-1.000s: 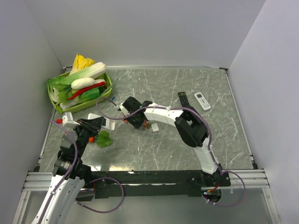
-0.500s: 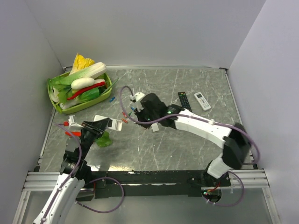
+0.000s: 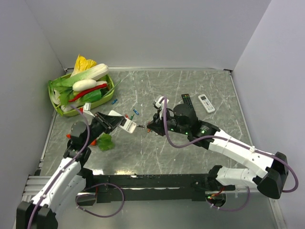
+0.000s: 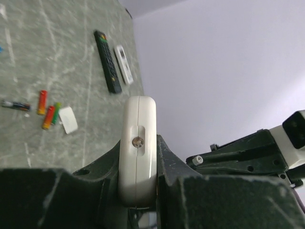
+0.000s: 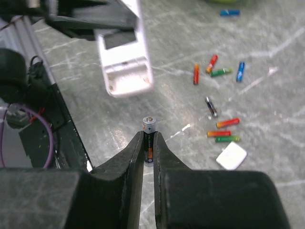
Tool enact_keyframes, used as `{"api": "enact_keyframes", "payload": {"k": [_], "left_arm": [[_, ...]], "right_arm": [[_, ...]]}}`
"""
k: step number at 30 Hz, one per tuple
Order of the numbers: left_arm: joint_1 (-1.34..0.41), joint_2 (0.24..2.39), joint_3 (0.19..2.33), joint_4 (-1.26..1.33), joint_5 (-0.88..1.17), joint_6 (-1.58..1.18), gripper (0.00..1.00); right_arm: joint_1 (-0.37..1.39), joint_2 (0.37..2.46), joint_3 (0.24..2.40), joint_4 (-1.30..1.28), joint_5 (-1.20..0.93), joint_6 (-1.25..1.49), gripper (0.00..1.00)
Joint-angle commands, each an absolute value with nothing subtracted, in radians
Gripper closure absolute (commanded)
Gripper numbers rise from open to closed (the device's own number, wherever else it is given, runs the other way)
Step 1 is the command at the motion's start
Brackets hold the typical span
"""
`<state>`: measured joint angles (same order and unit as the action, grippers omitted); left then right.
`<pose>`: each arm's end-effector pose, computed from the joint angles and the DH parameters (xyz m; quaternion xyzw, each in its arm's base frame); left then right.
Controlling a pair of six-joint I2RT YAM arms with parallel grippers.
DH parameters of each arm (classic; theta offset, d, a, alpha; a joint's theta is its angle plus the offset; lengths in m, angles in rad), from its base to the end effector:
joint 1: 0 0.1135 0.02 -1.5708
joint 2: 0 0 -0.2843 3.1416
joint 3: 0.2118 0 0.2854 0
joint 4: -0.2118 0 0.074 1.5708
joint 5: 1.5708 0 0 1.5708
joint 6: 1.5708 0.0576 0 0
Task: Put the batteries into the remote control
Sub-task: Pick up the battery from the center of the board, then load the battery into the remote control.
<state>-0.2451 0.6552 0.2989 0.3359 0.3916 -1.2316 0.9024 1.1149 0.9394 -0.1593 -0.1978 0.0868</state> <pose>0.1928 -0.0709 0.2430 -0.2118 0.6816 -0.5648 0.4142 0.1791 0.2450 0.3362 -0.3742 0.7219 0.3445 0.4693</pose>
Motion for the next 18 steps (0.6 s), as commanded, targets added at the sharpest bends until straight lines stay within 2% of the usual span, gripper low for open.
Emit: {"api": "enact_keyframes", "payload": {"k": [1, 8, 12, 18], "left_arm": [[-0.242, 0.765, 0.388, 0.432, 0.629, -1.226, 0.98], [-0.252, 0.819, 0.446, 0.454, 0.727, -1.155, 0.98], [-0.258, 0.818, 0.413, 0.535, 0.776, -1.204, 0.98], [-0.273, 0.859, 0.462, 0.488, 0.850, -1.164, 0.98]], "right_arm": [[0.905, 1.057, 0.968, -0.138, -0.359, -0.096, 1.00], [0.919, 1.009, 0.980, -0.138, -0.468, -0.230, 1.00], [0.931, 1.052, 1.012, -0.178, -0.558, -0.340, 1.00], [0.956, 1.115, 1.098, -0.244, -0.658, -0.495, 1.00]]}}
